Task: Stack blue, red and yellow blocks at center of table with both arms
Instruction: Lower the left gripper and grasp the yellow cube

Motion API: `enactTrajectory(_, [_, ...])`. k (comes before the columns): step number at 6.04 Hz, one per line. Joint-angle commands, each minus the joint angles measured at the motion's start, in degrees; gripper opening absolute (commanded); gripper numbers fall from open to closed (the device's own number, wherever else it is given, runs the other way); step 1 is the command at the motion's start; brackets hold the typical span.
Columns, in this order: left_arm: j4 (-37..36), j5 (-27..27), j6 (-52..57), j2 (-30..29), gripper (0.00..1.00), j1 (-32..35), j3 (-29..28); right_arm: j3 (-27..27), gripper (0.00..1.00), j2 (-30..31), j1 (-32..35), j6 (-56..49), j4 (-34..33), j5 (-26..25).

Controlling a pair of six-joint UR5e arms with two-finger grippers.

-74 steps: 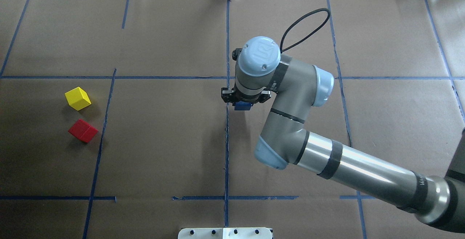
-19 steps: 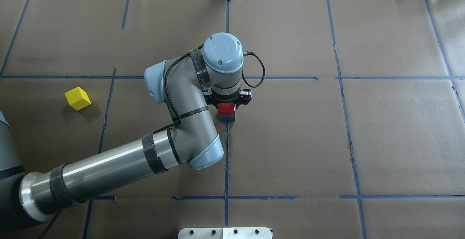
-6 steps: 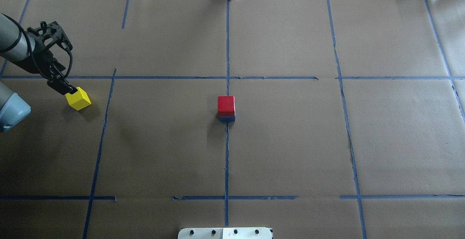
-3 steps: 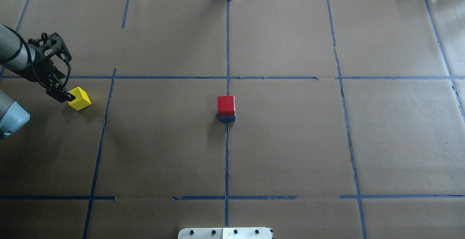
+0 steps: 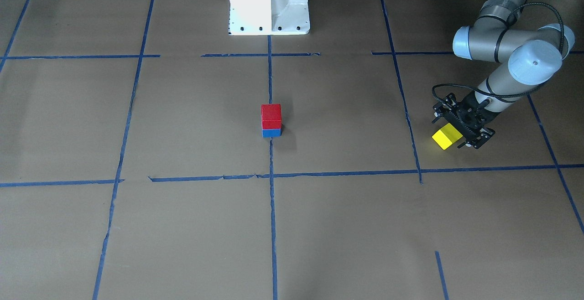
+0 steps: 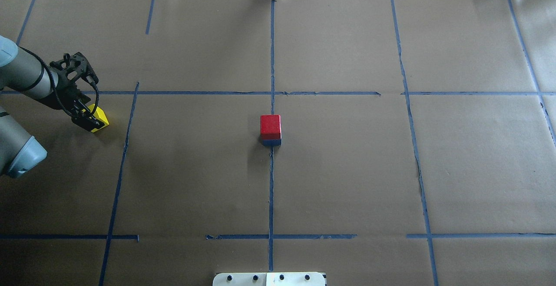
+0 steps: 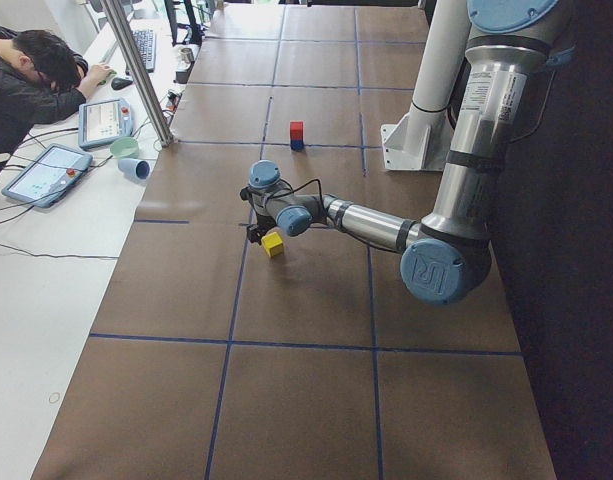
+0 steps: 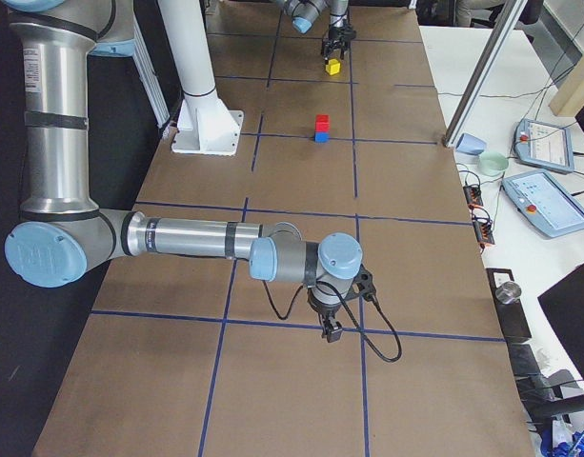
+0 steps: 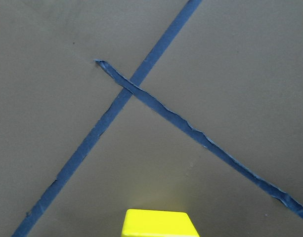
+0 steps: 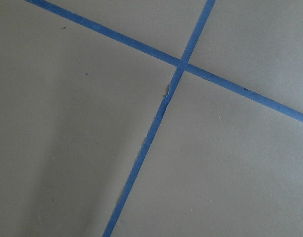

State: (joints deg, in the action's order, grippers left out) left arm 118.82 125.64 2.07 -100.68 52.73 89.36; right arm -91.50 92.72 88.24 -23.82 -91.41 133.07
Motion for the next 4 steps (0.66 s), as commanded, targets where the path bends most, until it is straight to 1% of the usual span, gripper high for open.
enactTrajectory(1, [0.3,-2.0,-0.1,-0.1,0.97,-0.4,-1.7,-0.1,1.00,0.1,0.0,0.0,0.0,0.0])
enactTrajectory(2, [0.3,-2.3,-0.3,-0.1,0.88,-1.4,-2.3,-0.1,1.00,0.1,0.0,0.0,0.0,0.0])
enactTrajectory(3, [0.1,-2.3,-0.3,-0.4,0.53,-1.4,-2.2,0.0,1.00,0.1,0.0,0.0,0.0,0.0])
enactTrajectory(4, [0.0,-2.2,-0.3,-0.7,0.22,-1.4,-1.9,0.0,1.00,0.1,0.0,0.0,0.0,0.0])
